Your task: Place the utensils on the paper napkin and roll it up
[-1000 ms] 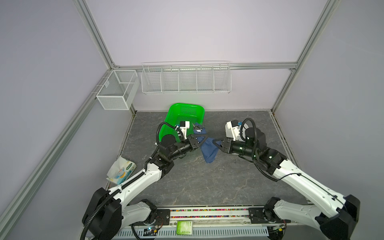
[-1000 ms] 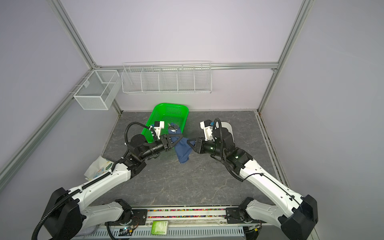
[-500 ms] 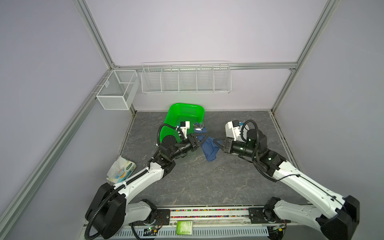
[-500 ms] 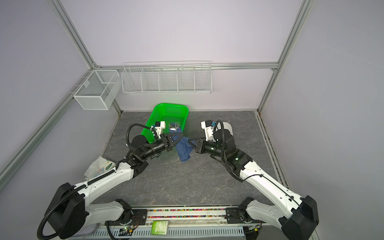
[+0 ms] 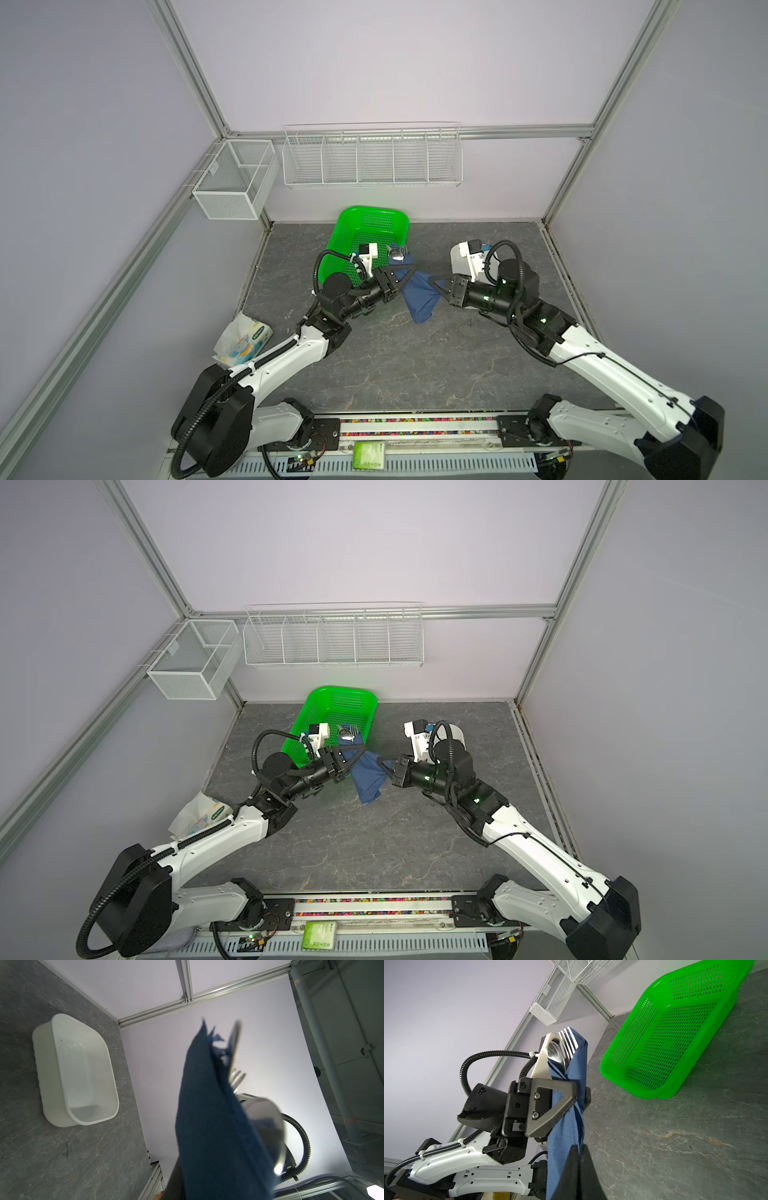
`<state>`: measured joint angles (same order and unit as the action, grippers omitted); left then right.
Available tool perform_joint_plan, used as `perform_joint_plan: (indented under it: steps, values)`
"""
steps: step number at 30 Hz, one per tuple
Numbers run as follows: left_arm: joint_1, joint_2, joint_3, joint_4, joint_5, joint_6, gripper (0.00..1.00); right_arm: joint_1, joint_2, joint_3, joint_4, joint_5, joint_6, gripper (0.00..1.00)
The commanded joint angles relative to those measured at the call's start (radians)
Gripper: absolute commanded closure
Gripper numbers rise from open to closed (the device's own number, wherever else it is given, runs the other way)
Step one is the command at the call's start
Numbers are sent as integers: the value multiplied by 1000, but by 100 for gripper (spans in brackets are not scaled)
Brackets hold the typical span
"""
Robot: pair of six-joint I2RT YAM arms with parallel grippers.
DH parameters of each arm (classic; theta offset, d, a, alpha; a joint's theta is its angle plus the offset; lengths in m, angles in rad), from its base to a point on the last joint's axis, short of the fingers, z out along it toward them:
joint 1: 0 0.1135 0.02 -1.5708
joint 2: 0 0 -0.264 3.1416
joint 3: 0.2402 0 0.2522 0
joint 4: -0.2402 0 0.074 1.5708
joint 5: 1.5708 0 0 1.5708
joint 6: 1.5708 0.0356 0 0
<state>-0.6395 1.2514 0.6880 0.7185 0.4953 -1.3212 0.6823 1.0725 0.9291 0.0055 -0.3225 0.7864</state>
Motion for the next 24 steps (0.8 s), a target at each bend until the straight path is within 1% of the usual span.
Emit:
perform_joint_plan:
  steps: [1, 7, 12, 16, 19, 24]
  values:
    - [12, 0, -4, 79, -47, -32, 84, -3, -24, -15, -7, 19, 10, 94]
    - [14, 6, -2, 97, -51, -38, 82, -3, -26, -18, -16, 32, 17, 94]
    - [16, 14, -4, 113, -54, -48, 84, -4, -21, -20, -13, 36, 28, 94]
    - [17, 17, -5, 127, -57, -54, 86, -4, -19, -19, -41, 62, 29, 94]
    - [19, 18, -6, 128, -62, -54, 86, -3, -21, -18, -69, 87, 26, 94]
    - [19, 24, -7, 137, -61, -59, 85, -2, -22, -22, -72, 86, 25, 94]
